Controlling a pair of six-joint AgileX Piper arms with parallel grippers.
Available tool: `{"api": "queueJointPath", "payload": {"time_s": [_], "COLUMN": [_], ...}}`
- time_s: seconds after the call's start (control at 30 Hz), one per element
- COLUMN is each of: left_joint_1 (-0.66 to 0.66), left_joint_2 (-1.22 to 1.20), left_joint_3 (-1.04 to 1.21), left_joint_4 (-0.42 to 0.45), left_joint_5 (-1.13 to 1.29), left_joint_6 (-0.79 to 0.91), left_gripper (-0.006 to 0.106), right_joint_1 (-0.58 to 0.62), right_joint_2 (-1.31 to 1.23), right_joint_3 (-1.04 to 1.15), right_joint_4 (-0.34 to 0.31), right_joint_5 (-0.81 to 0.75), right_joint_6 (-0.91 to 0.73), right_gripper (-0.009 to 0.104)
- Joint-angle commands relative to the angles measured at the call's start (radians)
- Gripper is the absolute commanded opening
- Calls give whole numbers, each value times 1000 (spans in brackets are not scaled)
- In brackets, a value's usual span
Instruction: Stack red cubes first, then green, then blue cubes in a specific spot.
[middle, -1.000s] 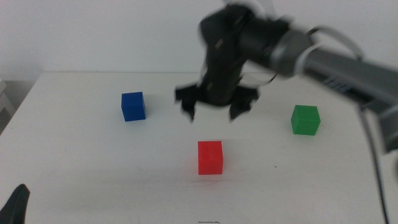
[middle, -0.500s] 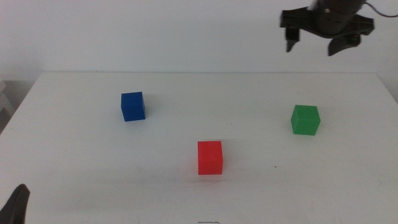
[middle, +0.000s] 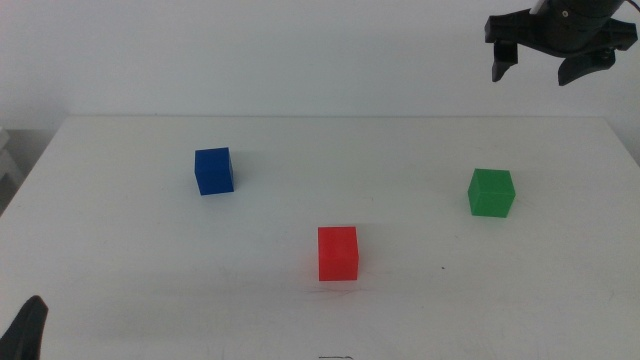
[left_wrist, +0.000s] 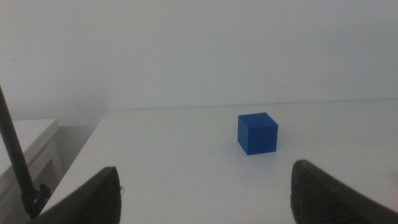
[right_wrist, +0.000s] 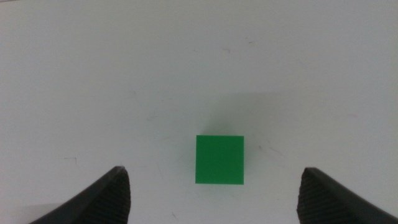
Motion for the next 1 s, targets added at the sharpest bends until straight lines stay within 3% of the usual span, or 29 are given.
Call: {"api": "queueJointPath", "payload": {"time_s": [0.0, 0.23, 0.4, 0.97], "left_joint_1": [-2, -2, -2, -2], "left_joint_2": [-20, -20, -20, -20], "left_joint_3": [-3, -3, -3, -3], "left_joint_4": [-4, -4, -4, -4], "left_joint_5": [-82, -82, -82, -82], "left_joint_6": [-3, -3, -3, -3], "left_gripper": [94, 94, 94, 94], "right_joint_1": [-17, -59, -64, -73], "right_joint_2": [-50, 3, 76, 242], "right_joint_3": [-29, -27, -27, -27], "right_joint_4": [-1, 24, 79, 86], "right_joint_5": [49, 48, 51, 52], "right_joint_6": [-23, -44, -66, -58], "right_gripper": [88, 88, 88, 76]}}
